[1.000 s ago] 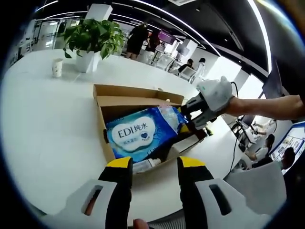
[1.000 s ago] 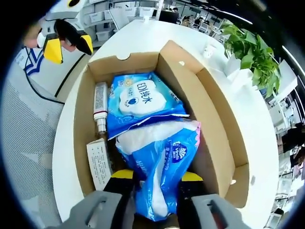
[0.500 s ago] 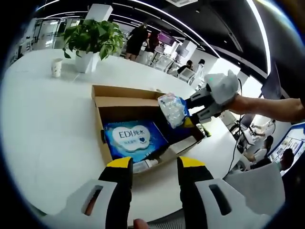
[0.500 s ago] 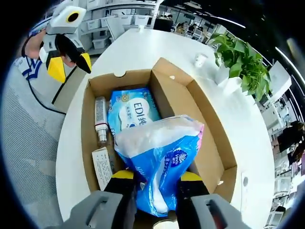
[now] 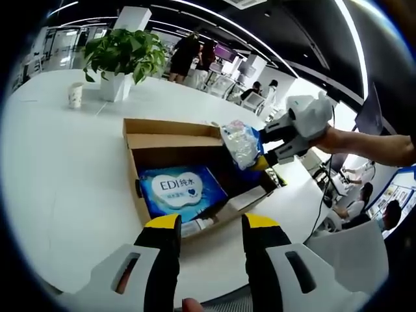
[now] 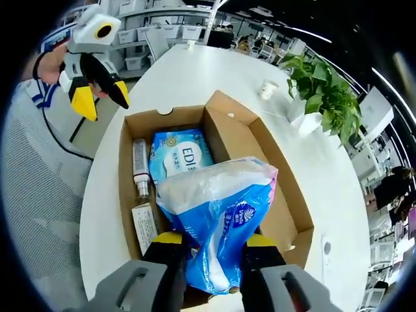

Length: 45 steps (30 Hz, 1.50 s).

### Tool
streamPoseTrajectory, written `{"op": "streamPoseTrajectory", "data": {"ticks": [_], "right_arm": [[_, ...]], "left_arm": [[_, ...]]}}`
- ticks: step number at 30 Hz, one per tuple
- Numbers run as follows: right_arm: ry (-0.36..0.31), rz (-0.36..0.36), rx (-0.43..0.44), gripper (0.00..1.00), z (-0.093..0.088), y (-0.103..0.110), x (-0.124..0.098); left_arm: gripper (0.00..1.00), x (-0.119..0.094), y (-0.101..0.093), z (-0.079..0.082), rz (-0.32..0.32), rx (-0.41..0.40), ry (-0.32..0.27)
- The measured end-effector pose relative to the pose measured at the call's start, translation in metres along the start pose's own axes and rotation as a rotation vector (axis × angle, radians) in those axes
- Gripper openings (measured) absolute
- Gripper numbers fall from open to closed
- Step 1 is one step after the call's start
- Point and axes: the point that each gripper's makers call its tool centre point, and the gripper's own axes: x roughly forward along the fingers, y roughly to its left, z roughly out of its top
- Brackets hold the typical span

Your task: Operate the shoe box by opening the lid, removing the specified soft item, and placing it in the target area until the item is outside and the box remains undamaged.

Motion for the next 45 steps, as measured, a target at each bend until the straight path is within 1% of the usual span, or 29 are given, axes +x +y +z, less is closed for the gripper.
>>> {"op": "streamPoseTrajectory", "data": {"ticks": [8,11,14,16,18,19,22,32,40,41,43,45], "right_arm": [[-0.020,-0.035,-0.006,0.27,0.006,-0.005,-0.015],[-0.021,-0.044,-0.007,0.27,0.007,-0.004,-0.023],[-0.014,-0.055,-0.011,0.27,0.003,-0.003,-0.031],[0.003,-0.060,-0.014,0.28,-0.003,-0.002,-0.033],[0.006,-0.062,-0.011,0.28,-0.007,-0.002,-0.036],[-0.011,-0.062,0.005,0.28,-0.006,-0.002,-0.038],[-0.022,-0.071,0.030,0.28,-0.007,-0.003,-0.043],[-0.042,-0.085,0.041,0.28,-0.013,-0.005,-0.058],[-0.064,-0.108,0.055,0.28,-0.015,-0.011,-0.072],[-0.065,-0.114,0.055,0.28,-0.017,-0.013,-0.074],[-0.035,-0.130,0.026,0.28,-0.025,-0.016,-0.078],[-0.038,-0.128,0.036,0.28,-0.029,-0.016,-0.081]], "left_arm": [[0.38,0.000,-0.014,0.005,-0.013,0.014,-0.005],[0.38,0.000,-0.019,0.006,-0.018,0.021,-0.004],[0.38,0.000,-0.022,0.008,-0.022,0.028,-0.005],[0.38,0.001,-0.025,0.010,-0.025,0.033,-0.006],[0.38,0.001,-0.027,0.011,-0.028,0.035,-0.007],[0.38,0.002,-0.028,0.011,-0.029,0.036,-0.007],[0.38,0.003,-0.032,0.013,-0.035,0.046,-0.006],[0.38,0.008,-0.041,0.016,-0.048,0.070,0.004],[0.38,0.014,-0.049,0.016,-0.059,0.085,0.014],[0.38,0.016,-0.051,0.017,-0.062,0.088,0.015],[0.38,0.017,-0.053,0.017,-0.065,0.093,0.017],[0.38,0.019,-0.055,0.018,-0.068,0.097,0.018]]}}
